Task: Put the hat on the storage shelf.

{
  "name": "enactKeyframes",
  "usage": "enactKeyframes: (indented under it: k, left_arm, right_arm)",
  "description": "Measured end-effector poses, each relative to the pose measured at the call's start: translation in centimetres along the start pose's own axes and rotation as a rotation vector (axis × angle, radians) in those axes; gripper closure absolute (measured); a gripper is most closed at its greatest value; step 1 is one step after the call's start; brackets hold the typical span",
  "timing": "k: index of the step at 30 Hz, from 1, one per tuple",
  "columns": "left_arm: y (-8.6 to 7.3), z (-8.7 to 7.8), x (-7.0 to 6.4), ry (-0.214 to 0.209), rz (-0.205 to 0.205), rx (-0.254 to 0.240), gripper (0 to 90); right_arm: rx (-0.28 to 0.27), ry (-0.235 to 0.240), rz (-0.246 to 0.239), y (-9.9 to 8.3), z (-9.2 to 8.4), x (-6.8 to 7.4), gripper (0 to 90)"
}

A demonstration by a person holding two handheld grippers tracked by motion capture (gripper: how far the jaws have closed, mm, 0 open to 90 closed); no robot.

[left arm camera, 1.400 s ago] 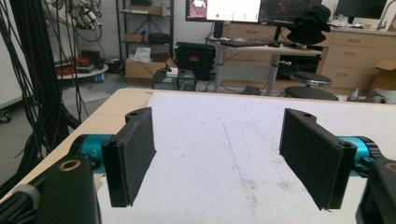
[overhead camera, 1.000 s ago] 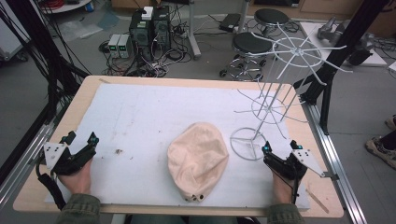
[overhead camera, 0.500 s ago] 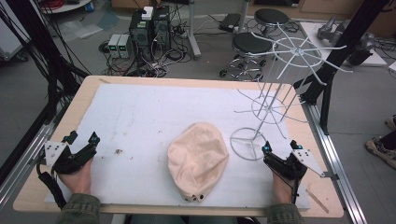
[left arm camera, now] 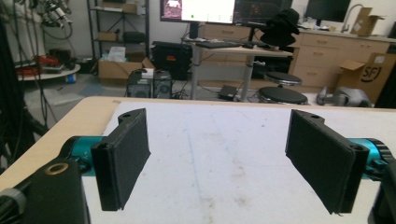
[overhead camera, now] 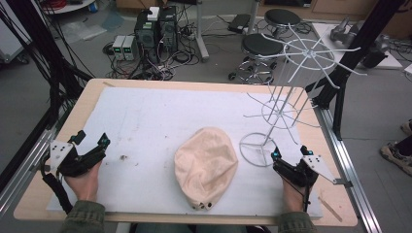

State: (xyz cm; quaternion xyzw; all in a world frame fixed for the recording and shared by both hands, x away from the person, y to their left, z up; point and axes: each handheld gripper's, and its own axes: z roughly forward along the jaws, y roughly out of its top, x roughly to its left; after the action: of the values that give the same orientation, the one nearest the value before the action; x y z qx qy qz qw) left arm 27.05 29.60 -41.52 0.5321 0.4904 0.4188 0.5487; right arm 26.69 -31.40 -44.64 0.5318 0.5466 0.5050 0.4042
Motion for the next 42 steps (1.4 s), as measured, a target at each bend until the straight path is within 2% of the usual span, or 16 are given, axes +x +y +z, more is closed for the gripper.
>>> enactKeyframes:
  k: [3,10,16,20,23,27,31,38,42]
  left_arm:
    - [0.6,0.1,-0.7,-0.023,-0.021,-0.005,21.4]
    - [2.4,0.6,-2.1,-0.09,-0.015,-0.027,21.4]
    - [3.9,1.5,-3.1,-0.139,0.0,-0.024,20.2]
    - [5.1,2.5,-3.9,-0.176,0.02,-0.012,20.0]
    - [5.6,3.0,-4.6,-0.19,0.058,-0.017,22.1]
    - [5.9,3.6,-5.2,-0.204,0.058,-0.019,23.0]
    - [6.0,4.4,-5.9,-0.236,0.063,0.022,23.0]
    - [6.1,6.0,-7.4,-0.314,0.076,0.097,22.6]
    - [5.9,6.8,-8.2,-0.344,0.069,0.139,22.6]
  right_arm:
    - [0.001,0.0,-0.001,0.0,0.0,0.0,3.1]
    - [-0.002,-0.004,-0.006,0.0,0.0,0.1,3.0]
    - [-0.016,-0.016,-0.015,0.1,-0.1,0.1,3.1]
    - [-0.006,-0.005,-0.009,0.1,0.0,0.1,3.1]
    - [-0.001,-0.001,-0.013,0.0,0.0,0.2,3.1]
    - [-0.009,-0.006,-0.013,0.1,-0.1,0.2,3.1]
    - [-0.011,-0.007,-0.012,0.1,-0.1,0.2,3.1]
    - [-0.012,-0.008,-0.01,0.1,-0.1,0.2,3.1]
    - [-0.011,-0.005,-0.013,0.1,-0.1,0.2,3.1]
